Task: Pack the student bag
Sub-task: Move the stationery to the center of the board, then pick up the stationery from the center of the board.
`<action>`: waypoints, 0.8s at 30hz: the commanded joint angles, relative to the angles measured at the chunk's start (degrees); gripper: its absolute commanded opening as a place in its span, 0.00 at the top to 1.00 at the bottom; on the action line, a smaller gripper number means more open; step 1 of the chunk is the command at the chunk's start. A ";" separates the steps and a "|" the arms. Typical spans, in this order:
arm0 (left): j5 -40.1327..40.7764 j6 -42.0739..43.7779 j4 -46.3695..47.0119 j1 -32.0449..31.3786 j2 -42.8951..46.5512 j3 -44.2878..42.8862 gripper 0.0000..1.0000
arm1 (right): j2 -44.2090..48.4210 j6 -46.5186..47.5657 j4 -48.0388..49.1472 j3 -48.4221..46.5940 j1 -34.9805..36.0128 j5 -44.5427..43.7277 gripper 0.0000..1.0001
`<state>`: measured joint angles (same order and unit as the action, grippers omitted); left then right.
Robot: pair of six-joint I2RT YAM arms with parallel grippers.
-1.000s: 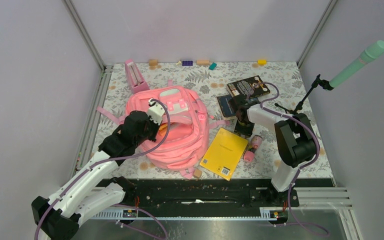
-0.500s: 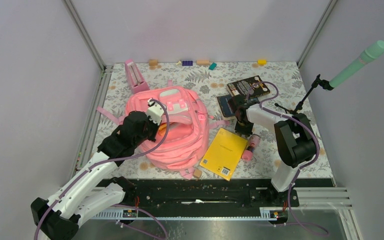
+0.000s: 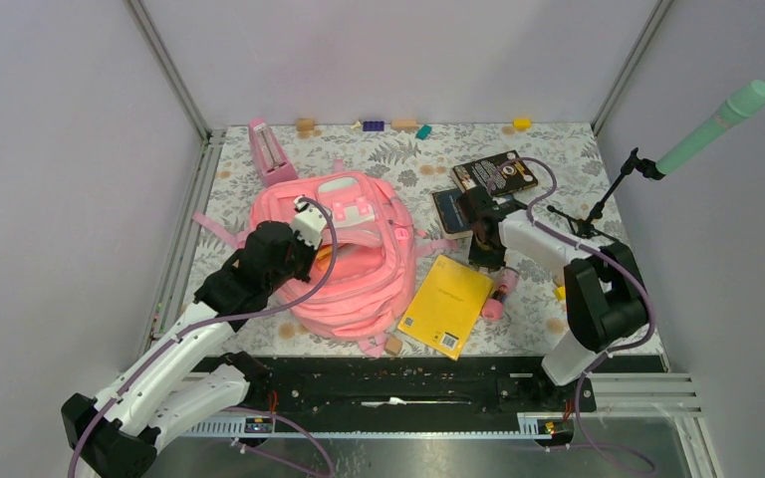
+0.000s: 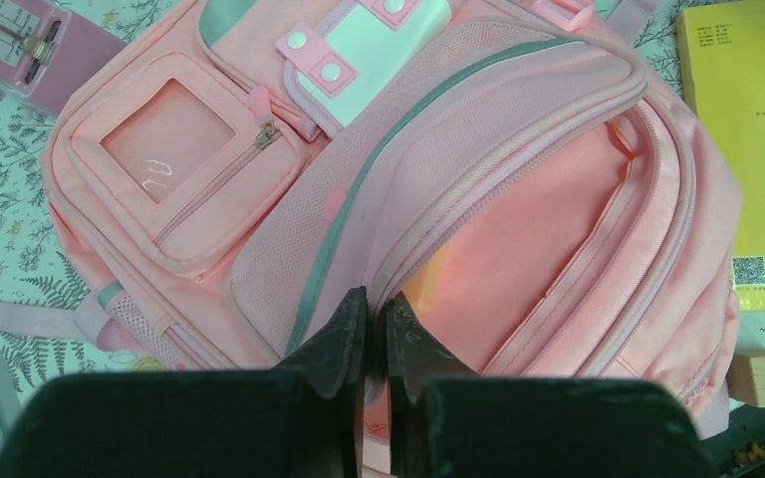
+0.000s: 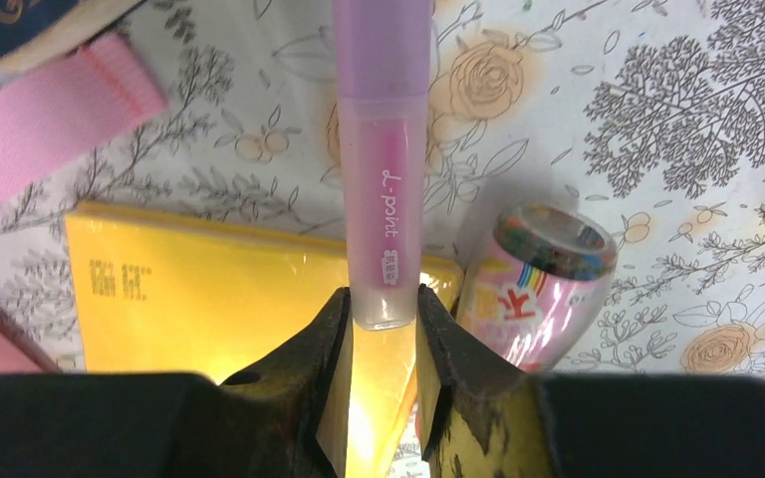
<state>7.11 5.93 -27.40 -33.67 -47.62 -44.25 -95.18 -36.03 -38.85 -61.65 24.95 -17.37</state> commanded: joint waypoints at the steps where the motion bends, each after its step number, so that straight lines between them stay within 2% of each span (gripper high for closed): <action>1: 1.06 -1.01 6.00 0.01 1.54 -2.58 1.00 | 4.33 2.06 -2.90 2.34 2.50 2.56 0.84; 9: 0.78 -1.10 5.86 0.01 0.89 -2.69 1.00 | 5.27 -2.10 -1.27 5.69 12.98 7.18 0.83; 10: 0.84 -1.10 5.86 0.01 0.85 -2.71 1.00 | 4.67 -2.61 -0.91 5.93 14.05 7.20 0.81; 14: 0.97 -1.10 5.89 0.01 0.38 -2.63 1.00 | 3.06 -3.51 0.54 6.75 14.95 5.89 0.56; 16: 0.97 -1.10 5.86 0.03 0.03 -2.68 1.00 | 2.32 -3.40 1.02 6.85 14.98 5.04 0.47; 20: 0.95 -1.10 5.82 0.01 -0.46 -2.69 1.00 | 1.98 -2.99 4.03 8.12 15.01 4.10 0.40; 24: 0.98 -1.11 5.87 0.02 -0.78 -2.68 1.00 | 2.01 -2.64 6.52 8.69 14.99 1.72 0.39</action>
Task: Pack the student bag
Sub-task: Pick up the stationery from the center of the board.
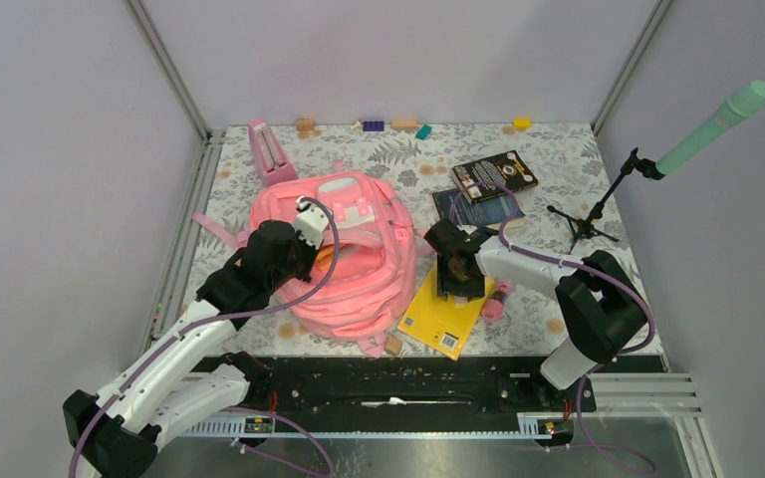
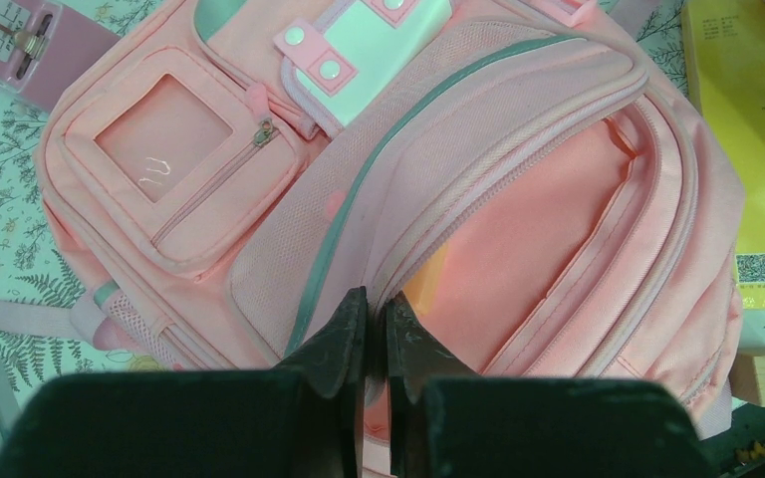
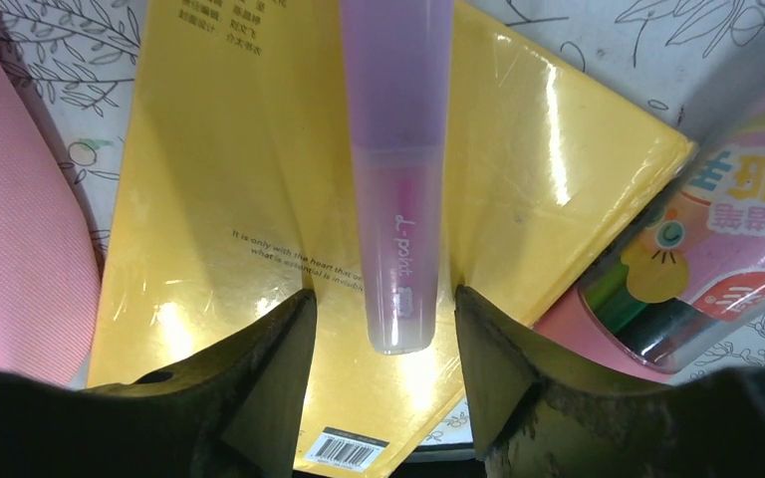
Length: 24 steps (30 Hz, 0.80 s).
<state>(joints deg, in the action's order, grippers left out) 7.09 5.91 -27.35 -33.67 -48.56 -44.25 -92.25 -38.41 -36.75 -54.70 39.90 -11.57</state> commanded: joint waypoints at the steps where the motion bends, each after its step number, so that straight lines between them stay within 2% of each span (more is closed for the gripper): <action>1: 0.99 -1.04 5.82 0.01 0.03 -2.68 1.00 | -1.16 0.01 4.57 1.45 0.08 -4.75 0.39; 5: 1.06 -1.06 5.74 0.03 -0.34 -2.73 1.00 | -3.34 0.12 4.86 0.57 0.03 -5.99 0.48; 8: 1.08 -1.07 5.73 0.02 -0.19 -2.78 1.00 | -3.82 -0.54 4.89 0.99 0.03 -6.01 0.65; 16: 0.21 -1.08 5.91 0.05 0.04 -2.69 1.00 | 2.12 1.42 2.90 2.27 0.05 -4.80 0.98; 21: 0.10 -1.25 5.91 0.01 0.21 -2.77 1.00 | 7.40 4.05 1.21 1.04 0.57 0.76 1.00; 24: 0.11 -1.33 5.91 0.03 0.11 -2.82 1.00 | 9.67 2.86 -3.16 -1.42 1.11 4.11 1.00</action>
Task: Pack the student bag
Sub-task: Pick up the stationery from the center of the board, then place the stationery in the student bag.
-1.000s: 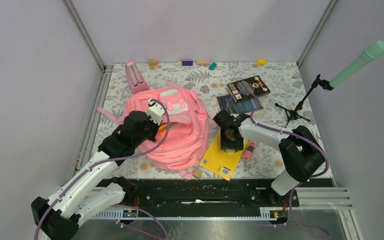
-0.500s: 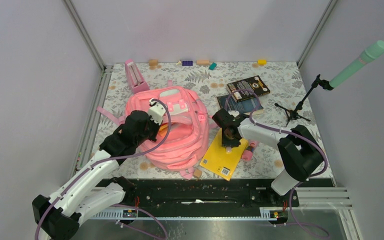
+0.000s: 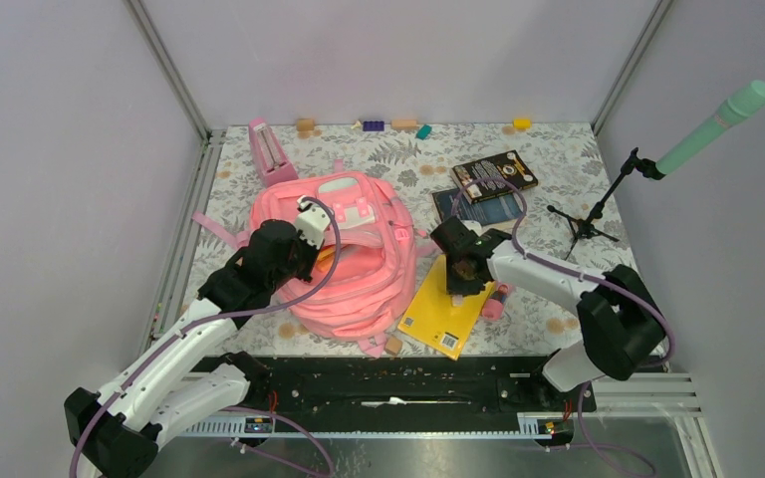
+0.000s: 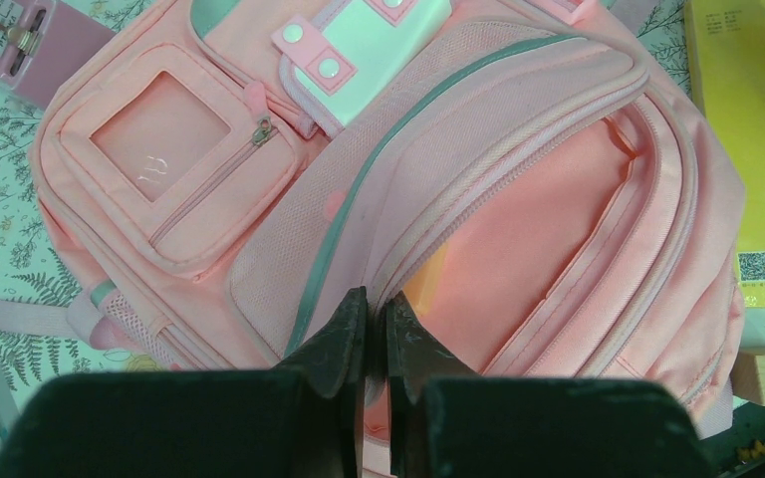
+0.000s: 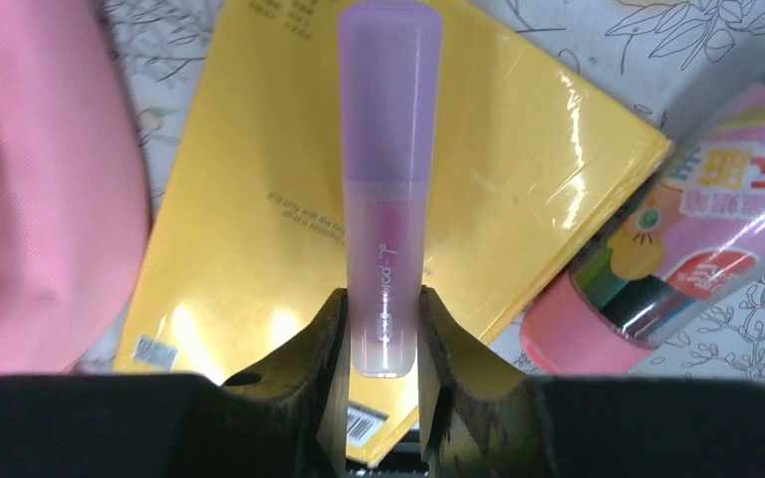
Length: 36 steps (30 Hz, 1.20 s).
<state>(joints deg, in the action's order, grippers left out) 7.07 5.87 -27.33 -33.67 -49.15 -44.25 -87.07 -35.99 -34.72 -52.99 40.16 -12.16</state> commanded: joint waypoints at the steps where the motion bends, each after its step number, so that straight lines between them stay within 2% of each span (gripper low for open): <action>1: -0.03 -1.36 5.89 0.01 0.82 -2.82 1.00 | 5.64 -0.39 -5.44 -3.38 1.30 7.03 1.00; 4: -0.81 -1.56 5.89 0.01 0.82 -2.86 1.00 | 9.56 -3.50 -2.21 -3.08 3.59 16.56 1.00; 8: -0.92 -1.80 5.97 0.03 0.48 -2.91 1.00 | 12.90 -10.39 7.13 -2.21 6.81 27.16 1.00; 13: -1.18 -1.94 5.88 0.01 -0.05 -2.96 1.00 | 9.12 -15.96 12.53 -6.27 11.33 33.92 1.00; 16: -1.03 -1.91 5.97 0.01 0.01 -2.90 1.00 | 6.31 -21.25 20.20 -6.74 12.62 37.82 1.00; 20: -1.07 -1.91 6.02 0.01 0.06 -2.93 1.00 | 3.15 -27.58 30.07 -6.51 12.90 36.88 1.00; 24: -1.24 -2.09 6.06 0.01 0.05 -2.86 1.00 | -1.45 -32.59 35.47 -7.11 12.92 29.21 1.00; 29: -2.13 -2.18 6.08 0.01 0.09 -2.96 1.00 | -7.64 -42.87 51.06 -6.48 13.09 24.30 1.00; 36: -3.04 -2.18 6.16 0.01 0.05 -2.95 1.00 | -10.25 -43.49 51.48 -9.91 14.99 8.84 1.00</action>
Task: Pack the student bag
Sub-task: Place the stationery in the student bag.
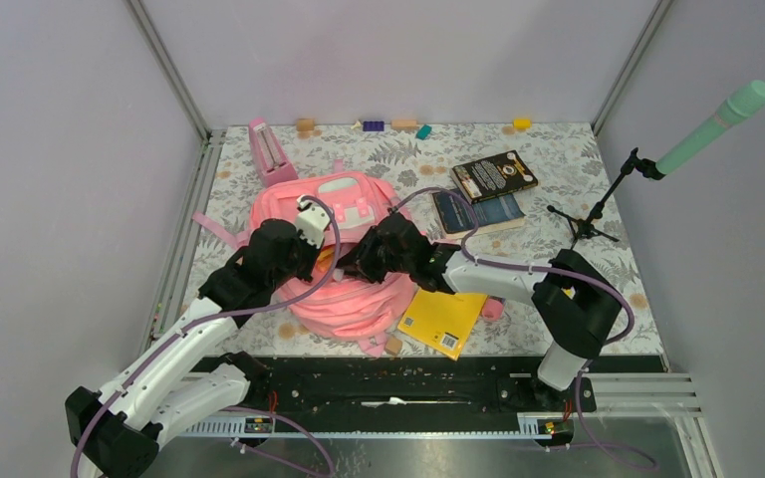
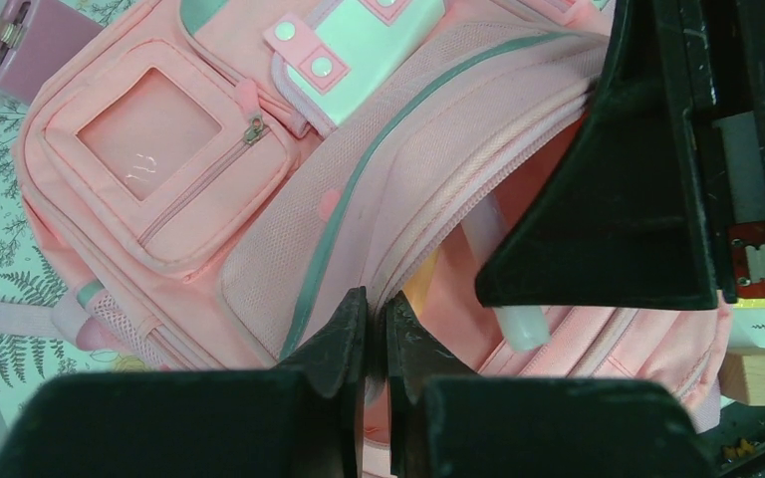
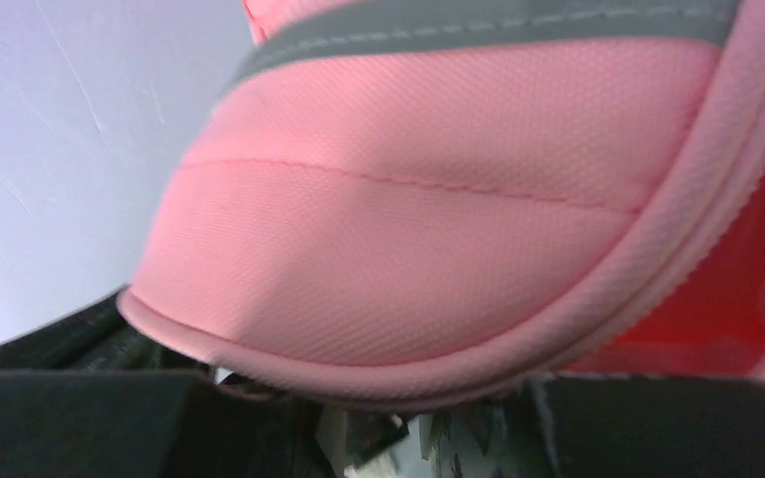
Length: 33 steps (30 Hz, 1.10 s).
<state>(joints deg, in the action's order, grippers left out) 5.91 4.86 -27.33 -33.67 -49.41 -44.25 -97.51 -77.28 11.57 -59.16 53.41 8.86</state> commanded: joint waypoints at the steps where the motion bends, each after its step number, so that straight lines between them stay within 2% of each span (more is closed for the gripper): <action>1: -1.99 -1.17 6.27 0.02 0.28 -2.95 1.00 | -0.10 -1.65 4.44 -4.03 1.93 -14.90 1.00; 2: -2.04 -1.17 6.24 0.01 0.32 -2.95 1.00 | -0.60 -0.95 3.80 -4.44 2.04 -17.00 1.00; 5: -2.12 -1.18 6.24 0.01 0.19 -2.95 1.00 | -2.55 0.97 2.49 -5.53 2.14 -21.46 0.88; 9: -2.21 -1.17 6.25 0.06 0.13 -2.94 1.00 | -3.63 3.74 2.60 -6.23 2.58 -22.75 0.66; 13: -2.37 -1.17 6.33 0.05 -0.06 -2.95 1.00 | -1.85 7.03 3.11 -5.01 3.43 -25.99 0.48; 17: -2.45 -1.26 6.39 0.01 -0.16 -2.95 1.00 | -0.29 9.91 2.41 -4.02 3.78 -27.41 0.36; 25: -2.23 -1.24 6.72 0.06 -0.25 -2.71 1.00 | 4.15 14.06 4.00 0.17 5.41 -30.66 0.35; 30: -3.26 -1.72 6.81 0.01 -0.38 -2.69 1.00 | 11.13 20.46 2.38 3.48 6.80 -34.59 0.34; 33: -7.01 -2.17 7.18 0.05 -0.34 -2.76 1.00 | 16.11 23.48 0.52 6.87 7.15 -37.67 0.32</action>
<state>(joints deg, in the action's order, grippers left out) 4.67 4.40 -26.09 -33.45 -50.11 -44.25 -88.60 -60.05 12.99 -55.33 59.57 -21.41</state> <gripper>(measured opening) 0.043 0.668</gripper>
